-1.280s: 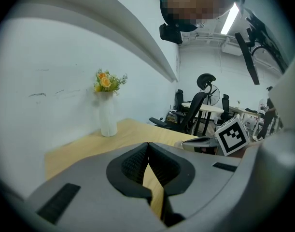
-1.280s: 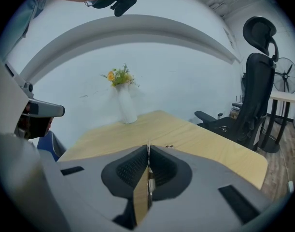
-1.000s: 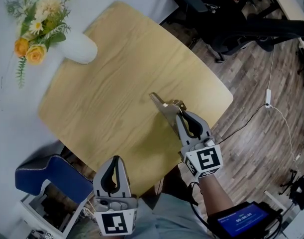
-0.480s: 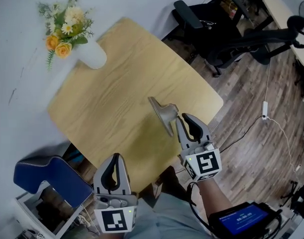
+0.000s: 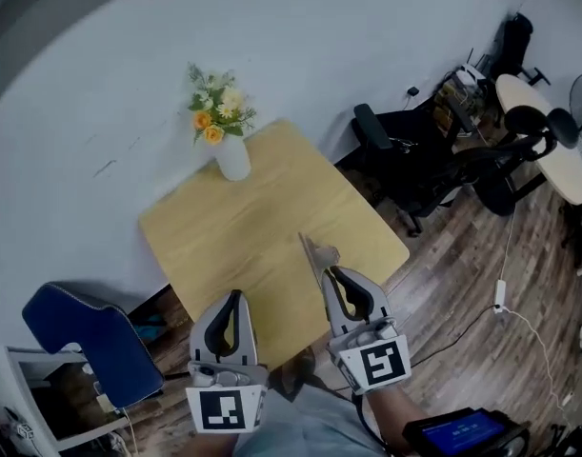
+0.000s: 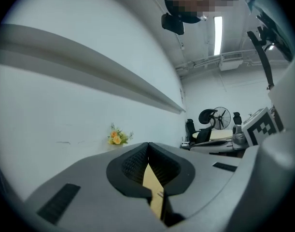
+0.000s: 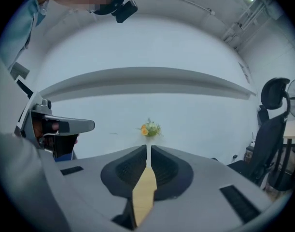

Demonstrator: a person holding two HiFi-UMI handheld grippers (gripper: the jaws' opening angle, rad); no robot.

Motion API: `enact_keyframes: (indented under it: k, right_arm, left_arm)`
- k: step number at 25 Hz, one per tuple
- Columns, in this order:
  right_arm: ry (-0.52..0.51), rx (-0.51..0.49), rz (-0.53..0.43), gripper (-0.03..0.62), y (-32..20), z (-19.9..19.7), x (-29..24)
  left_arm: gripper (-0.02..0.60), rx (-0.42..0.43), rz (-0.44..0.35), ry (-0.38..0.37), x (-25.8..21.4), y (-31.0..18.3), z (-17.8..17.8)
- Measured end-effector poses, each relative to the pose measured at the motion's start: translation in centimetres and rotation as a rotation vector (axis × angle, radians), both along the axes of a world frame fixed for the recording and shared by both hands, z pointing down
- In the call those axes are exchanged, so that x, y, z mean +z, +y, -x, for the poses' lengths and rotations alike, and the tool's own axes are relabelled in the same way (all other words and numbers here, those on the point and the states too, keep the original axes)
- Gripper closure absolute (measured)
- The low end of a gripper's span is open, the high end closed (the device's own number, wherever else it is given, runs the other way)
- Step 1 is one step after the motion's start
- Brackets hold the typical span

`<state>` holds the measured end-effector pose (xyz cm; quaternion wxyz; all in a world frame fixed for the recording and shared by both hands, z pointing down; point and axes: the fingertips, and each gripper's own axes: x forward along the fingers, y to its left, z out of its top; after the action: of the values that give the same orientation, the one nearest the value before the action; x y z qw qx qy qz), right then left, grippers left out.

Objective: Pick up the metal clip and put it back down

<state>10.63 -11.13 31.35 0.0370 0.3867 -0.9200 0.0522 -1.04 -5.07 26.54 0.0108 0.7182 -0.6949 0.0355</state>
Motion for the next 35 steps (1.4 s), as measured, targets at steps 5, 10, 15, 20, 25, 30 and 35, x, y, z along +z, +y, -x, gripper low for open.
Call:
enact_keyframes:
  k: [5, 10, 15, 20, 25, 30, 35]
  right_arm:
    - [-0.028, -0.042, -0.102, 0.543, 2.9, 1.2, -3.6]
    - [-0.012, -0.086, -0.126, 0.543, 4.8, 2.4, -4.3]
    - [0.007, -0.116, -0.134, 0.545, 5.7, 2.9, -4.4]
    - [0.001, -0.142, -0.147, 0.546, 6.2, 3.4, -4.5]
    - [-0.011, -0.140, -0.152, 0.545, 6.7, 3.5, -4.8]
    - [-0.018, -0.142, -0.150, 0.545, 7.1, 3.4, -4.9]
    - [-0.019, -0.146, -0.146, 0.546, 7.5, 3.4, -4.8]
  left_arm:
    - [0.563, -0.049, -0.065, 0.000, -2.6, 2.4, 0.3]
    - [0.563, -0.109, -0.101, -0.004, -3.5, 4.1, 1.2]
    - [0.563, -0.125, -0.114, -0.014, -3.7, 5.1, 1.3]
    - [0.563, -0.121, -0.112, -0.020, -3.6, 5.8, 1.1]
    - [0.563, -0.122, -0.115, -0.019, -3.8, 6.2, 1.0]
    - [0.563, -0.122, -0.116, -0.024, -3.8, 6.6, 0.8]
    - [0.563, -0.125, -0.109, -0.024, -3.6, 7.0, 0.8]
